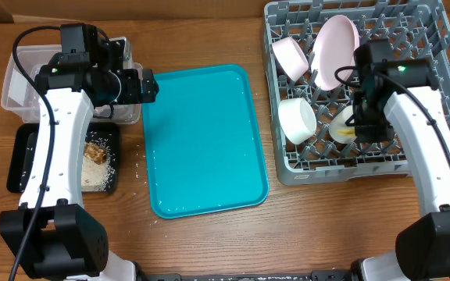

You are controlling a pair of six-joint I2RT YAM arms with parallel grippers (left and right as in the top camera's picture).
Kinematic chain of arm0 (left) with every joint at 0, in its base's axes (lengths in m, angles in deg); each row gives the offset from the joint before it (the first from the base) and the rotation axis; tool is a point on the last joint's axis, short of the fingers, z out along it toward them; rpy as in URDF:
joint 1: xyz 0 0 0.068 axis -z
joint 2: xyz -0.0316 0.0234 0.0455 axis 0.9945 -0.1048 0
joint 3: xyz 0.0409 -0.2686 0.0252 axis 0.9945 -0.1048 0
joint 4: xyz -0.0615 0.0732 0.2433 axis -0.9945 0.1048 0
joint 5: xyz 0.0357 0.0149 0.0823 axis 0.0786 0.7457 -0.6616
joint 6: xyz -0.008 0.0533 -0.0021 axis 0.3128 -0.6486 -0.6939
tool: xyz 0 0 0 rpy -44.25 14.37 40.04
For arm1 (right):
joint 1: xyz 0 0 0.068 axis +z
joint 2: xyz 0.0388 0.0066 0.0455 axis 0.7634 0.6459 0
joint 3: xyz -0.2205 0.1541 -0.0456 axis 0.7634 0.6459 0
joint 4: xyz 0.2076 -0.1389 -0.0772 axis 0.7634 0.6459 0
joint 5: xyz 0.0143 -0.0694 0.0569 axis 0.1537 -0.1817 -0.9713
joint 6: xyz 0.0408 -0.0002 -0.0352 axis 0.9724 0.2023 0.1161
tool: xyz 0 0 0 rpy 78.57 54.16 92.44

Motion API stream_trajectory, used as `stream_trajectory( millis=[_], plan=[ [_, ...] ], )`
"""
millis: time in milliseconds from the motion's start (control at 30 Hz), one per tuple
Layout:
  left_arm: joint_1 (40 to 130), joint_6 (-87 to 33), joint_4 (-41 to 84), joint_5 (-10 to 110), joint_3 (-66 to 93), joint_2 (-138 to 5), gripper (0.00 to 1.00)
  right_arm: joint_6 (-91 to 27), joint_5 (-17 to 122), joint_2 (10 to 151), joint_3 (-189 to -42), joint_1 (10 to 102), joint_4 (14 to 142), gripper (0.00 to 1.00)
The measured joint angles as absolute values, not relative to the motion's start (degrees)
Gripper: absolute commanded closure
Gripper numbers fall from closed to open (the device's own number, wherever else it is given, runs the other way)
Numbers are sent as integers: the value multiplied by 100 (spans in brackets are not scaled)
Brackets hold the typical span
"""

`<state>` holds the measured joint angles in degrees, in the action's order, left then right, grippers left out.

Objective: Sort waste into correct bins and load items into the dishwasher
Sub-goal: 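Carry the yellow spoon with the right gripper and drop it in the rack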

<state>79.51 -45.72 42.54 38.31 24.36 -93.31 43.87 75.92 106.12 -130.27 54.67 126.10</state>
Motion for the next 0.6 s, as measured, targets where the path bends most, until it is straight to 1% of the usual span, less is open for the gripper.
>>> stream_trajectory(
  millis=[133, 167, 267, 300, 467, 500, 533, 567, 600],
  plan=[
    [7951, -4572, 4252, 3829, 2436, -9331, 0, 4409, 7579, 10612, -12699, 5467, 12151, 80],
    [7951, -4572, 4252, 3831, 2436, -9331, 0, 4377, 7581, 10612, -12620, 5467, 11982, 78],
    [7951, -4572, 4252, 3829, 2436, -9331, 0, 4285, 7584, 10612, -12433, 5467, 11720, 62],
    [7951, -4572, 4254, 3829, 2436, -9331, 0, 4250, 7584, 10612, -12398, 5467, 11683, 60],
    [7951, -4572, 4252, 3829, 2436, -9331, 0, 3808, 7566, 10612, -12358, 5467, 11635, 59],
    [7951, -4572, 4254, 3829, 2436, -9331, 0, 3627, 7564, 10612, -12363, 5467, 11646, 57],
    [7951, -4572, 4252, 3829, 2436, -9331, 0, 3441, 7564, 10610, -12373, 5467, 11650, 46],
    [7951, -4572, 4252, 3829, 2436, -9331, 0, 3172, 7555, 10588, -12406, 5469, 11650, 22],
    [7951, -4572, 4254, 3829, 2436, -9331, 0, 2965, 7564, 10575, -12430, 5472, 11659, 12]
  ],
)
